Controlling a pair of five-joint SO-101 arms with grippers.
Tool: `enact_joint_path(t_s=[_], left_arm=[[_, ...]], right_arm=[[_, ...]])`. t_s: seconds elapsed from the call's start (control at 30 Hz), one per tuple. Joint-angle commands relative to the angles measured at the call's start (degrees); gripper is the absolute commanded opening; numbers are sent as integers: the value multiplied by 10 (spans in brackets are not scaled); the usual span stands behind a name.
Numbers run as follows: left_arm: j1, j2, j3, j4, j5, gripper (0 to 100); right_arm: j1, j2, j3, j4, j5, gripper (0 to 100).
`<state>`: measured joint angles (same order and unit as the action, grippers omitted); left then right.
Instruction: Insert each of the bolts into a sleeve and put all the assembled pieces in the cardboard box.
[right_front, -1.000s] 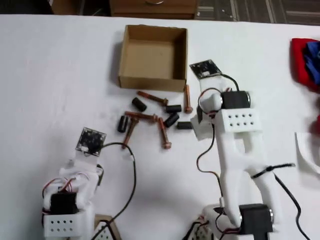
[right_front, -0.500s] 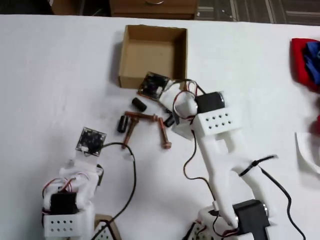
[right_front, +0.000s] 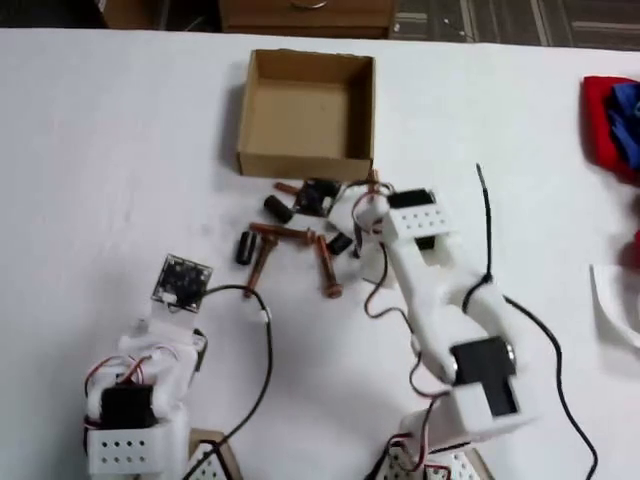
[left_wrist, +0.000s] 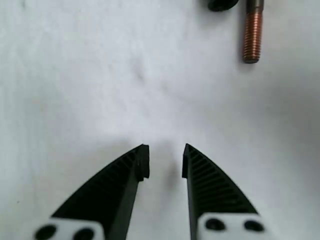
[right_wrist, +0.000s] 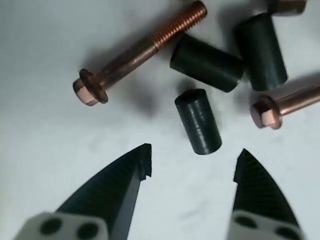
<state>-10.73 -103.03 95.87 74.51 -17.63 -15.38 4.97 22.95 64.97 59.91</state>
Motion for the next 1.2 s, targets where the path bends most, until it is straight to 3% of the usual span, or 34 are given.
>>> enact_joint_path(t_s=[0.0, 0.2, 0.6, 0.7, 0.8, 0.87, 1.03, 1.17], left_arm=[[4, -16, 12, -8, -4, 132], [4, -16, 12, -8, -4, 132], [4, -16, 12, -8, -4, 132], [4, -16, 12, -8, -4, 132], [4, -16, 12, -8, -4, 132], [4, -16, 12, -8, -4, 132], [4, -16, 12, -8, -4, 132], [4, -16, 12, -8, -4, 132]], right_arm=[[1, 34, -89, 44, 21, 262], [-28, 95, -180, 113, 53, 262], [-4, 182, -219, 153, 51, 258], [0, 194, -219, 153, 50, 173], [0, 205, -219, 150, 48, 11], [0, 207, -219, 151, 40, 45], [0, 190, -222, 153, -81, 19], [27, 158, -222, 154, -260, 20]])
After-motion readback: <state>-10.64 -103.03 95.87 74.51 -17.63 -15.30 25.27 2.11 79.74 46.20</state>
